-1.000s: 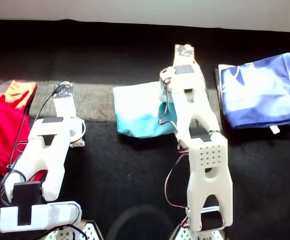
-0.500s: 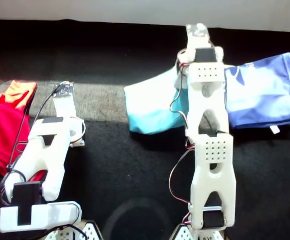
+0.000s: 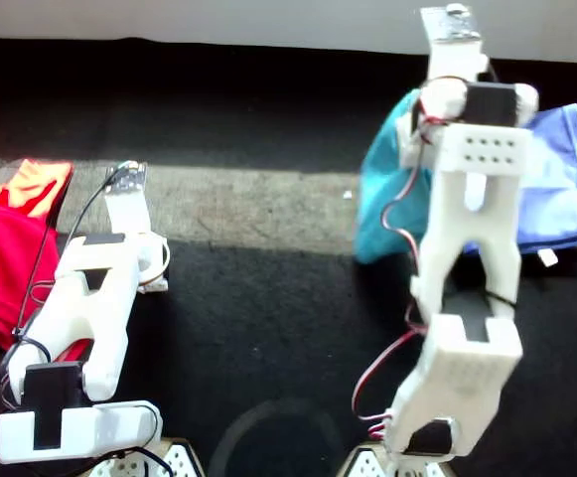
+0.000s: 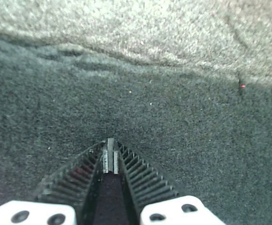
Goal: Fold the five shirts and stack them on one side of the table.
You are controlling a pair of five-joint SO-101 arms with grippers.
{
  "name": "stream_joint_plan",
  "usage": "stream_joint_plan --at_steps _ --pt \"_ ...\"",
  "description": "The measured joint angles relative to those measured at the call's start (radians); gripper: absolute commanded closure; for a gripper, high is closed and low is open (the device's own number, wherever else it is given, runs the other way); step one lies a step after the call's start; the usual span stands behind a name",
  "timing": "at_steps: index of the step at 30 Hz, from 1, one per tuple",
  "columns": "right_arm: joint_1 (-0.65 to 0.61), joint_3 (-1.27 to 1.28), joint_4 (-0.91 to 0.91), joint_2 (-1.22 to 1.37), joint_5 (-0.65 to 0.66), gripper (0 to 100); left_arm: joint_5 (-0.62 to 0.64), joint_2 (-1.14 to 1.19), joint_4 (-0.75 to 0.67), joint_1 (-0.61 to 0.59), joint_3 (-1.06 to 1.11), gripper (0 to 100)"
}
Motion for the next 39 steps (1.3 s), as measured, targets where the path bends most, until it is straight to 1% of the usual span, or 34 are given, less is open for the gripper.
stream_joint_plan --at_steps 4,10,14,19,23,32,35,39 --pt "0.080 0.091 0.000 -0.146 0.091 99.2 0.000 0.000 -0.002 0.000 0.000 99" --pt "0.232 0.100 -0.003 -0.175 0.218 99.2 0.000 0.000 -0.002 0.000 0.000 99" --pt "0.302 0.103 -0.089 -0.175 0.267 99.2 0.000 0.000 -0.002 0.000 0.000 99" --pt "0.330 0.110 -0.189 -0.167 0.313 99.2 0.000 0.000 -0.002 0.000 0.000 99" --pt "0.345 0.110 -0.281 -0.058 0.351 99.2 0.000 0.000 -0.002 0.000 0.000 99" --pt "0.416 0.110 -0.583 0.226 0.359 99.2 0.000 0.000 -0.002 0.000 0.000 99" --pt "0.425 0.110 -0.666 0.276 0.359 99.2 0.000 0.000 -0.002 0.000 0.000 99" --pt "0.431 0.110 -0.730 0.302 0.359 99.2 0.000 0.000 -0.002 0.000 0.000 99"
